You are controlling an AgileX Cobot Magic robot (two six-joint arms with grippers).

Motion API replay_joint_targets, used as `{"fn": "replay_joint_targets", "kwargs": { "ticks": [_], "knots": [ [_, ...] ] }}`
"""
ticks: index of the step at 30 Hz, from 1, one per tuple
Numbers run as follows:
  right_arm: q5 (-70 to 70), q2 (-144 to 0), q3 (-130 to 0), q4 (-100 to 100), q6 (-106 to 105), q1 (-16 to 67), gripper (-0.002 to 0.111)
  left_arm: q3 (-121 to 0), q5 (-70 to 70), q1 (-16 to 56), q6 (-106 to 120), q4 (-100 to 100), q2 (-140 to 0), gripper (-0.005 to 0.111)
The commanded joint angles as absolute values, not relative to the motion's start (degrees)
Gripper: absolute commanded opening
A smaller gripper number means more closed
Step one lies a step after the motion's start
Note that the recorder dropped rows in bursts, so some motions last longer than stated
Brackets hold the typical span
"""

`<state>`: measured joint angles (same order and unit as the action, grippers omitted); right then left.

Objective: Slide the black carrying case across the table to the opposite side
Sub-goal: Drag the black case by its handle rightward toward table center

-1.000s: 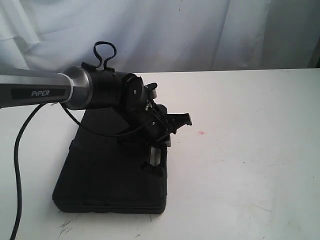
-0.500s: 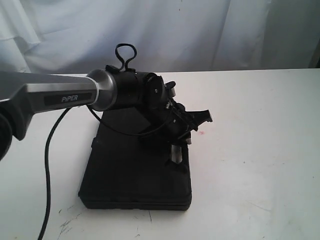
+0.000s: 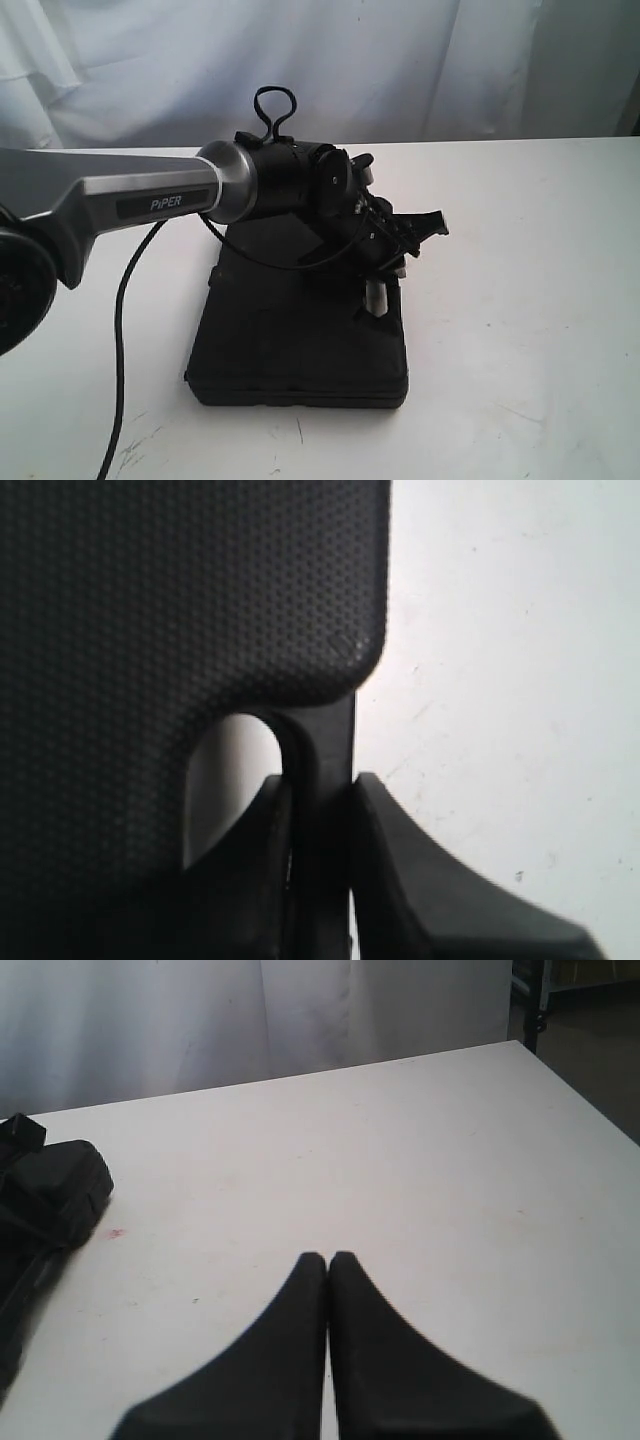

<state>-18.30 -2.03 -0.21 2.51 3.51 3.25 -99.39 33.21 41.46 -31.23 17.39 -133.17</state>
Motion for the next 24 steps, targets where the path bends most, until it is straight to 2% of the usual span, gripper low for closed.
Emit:
{"fn": "replay_joint_targets", "kwargs": {
  "ticks": [1, 6, 9, 14, 16, 24],
  "knots": [
    [-18.26, -1.73, 0.00, 1.94, 3.41, 2.81, 0.000, -100.24, 27.60, 41.64, -31.47, 18.74, -133.59, 0.000],
    [-18.26, -1.73, 0.00, 1.94, 3.41, 2.81, 0.000, -100.24, 28.27, 41.64, -30.98, 18.51, -134.77, 0.006],
    [-18.26, -1.73, 0.00, 1.94, 3.41, 2.81, 0.000, -100.24, 28.27, 41.64, -29.27, 18.51, -134.62, 0.018],
    [-18.26, -1.73, 0.00, 1.94, 3.41, 2.81, 0.000, -100.33, 29.33, 41.51, -27.84, 18.51, -134.12, 0.044],
    [-18.26, -1.73, 0.00, 1.94, 3.41, 2.81, 0.000, -100.33, 29.50, 41.51, -26.82, 18.51, -133.99, 0.050],
    [-18.26, -1.73, 0.00, 1.94, 3.41, 2.81, 0.000, -100.33, 30.43, 40.56, -23.02, 18.27, -130.88, 0.052]
  ]
}}
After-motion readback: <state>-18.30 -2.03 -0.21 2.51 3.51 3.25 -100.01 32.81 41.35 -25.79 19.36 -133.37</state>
